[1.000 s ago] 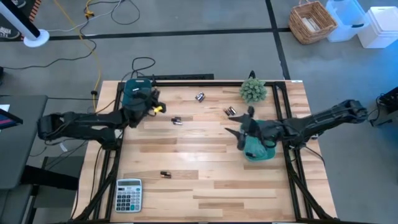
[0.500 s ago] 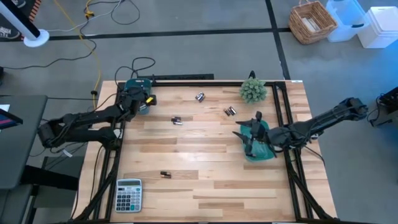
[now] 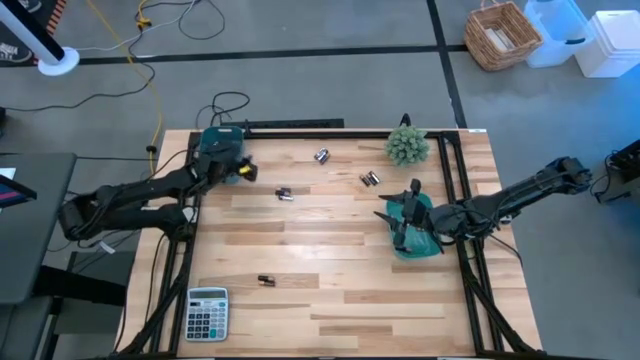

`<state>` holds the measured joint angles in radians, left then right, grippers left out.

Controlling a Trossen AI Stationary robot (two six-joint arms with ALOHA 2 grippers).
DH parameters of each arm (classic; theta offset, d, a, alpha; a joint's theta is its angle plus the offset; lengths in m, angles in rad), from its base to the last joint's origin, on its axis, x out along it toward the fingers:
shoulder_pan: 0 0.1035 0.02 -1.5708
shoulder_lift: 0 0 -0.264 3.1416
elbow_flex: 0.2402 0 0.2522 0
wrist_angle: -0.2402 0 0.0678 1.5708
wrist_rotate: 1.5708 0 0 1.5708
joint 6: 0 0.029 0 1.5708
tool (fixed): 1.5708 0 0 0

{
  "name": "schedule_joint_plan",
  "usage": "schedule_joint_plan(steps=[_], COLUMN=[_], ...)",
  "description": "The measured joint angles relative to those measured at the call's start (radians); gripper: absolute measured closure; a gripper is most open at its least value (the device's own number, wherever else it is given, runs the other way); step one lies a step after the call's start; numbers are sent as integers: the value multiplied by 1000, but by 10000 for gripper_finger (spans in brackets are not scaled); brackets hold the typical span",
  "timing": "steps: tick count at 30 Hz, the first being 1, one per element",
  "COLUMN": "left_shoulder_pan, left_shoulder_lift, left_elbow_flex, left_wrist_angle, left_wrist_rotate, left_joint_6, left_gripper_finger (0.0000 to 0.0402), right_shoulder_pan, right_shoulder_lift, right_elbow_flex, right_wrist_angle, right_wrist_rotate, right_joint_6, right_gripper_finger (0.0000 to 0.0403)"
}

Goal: Sort batteries
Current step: Put the black battery into the bin

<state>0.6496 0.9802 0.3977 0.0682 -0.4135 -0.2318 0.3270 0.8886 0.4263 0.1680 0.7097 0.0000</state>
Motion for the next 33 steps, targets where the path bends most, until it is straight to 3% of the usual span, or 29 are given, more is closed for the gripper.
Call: schedule_joint_plan(steps=[2, 8, 11, 14, 19, 25, 33], left_shoulder_pan=[-42, -211, -297, -384, -467, -560, -818], left_shoulder_lift=[-33, -101, -76, -3, 128, 181, 180], left_elbow_flex=[29, 114, 125, 125, 125, 188, 290], left_wrist_angle=[-53, -175, -192, -221, -158, -320, -494], left_wrist_rotate=[89, 209, 286, 295, 227, 370, 469], left_joint_6=[77, 257, 282, 292, 272, 186, 12], left_gripper_finger=[199, 219, 224, 225, 226, 226, 226], right_shoulder_pan=[-1, -18, -43, -70, -102, -105, -114], right_shoulder_lift=[0, 0, 0, 0, 0, 0, 0], right_elbow_flex=[0, 0, 0, 0, 0, 0, 0], right_wrist_angle=[-1, 14, 25, 30, 34, 47, 47], right_wrist_rotate=[0, -3, -3, -4, -5, -21, -33], right_joint_6=[-5, -67, -79, -80, -86, -91, -88], right_gripper_finger=[179, 180, 180, 180, 180, 180, 180])
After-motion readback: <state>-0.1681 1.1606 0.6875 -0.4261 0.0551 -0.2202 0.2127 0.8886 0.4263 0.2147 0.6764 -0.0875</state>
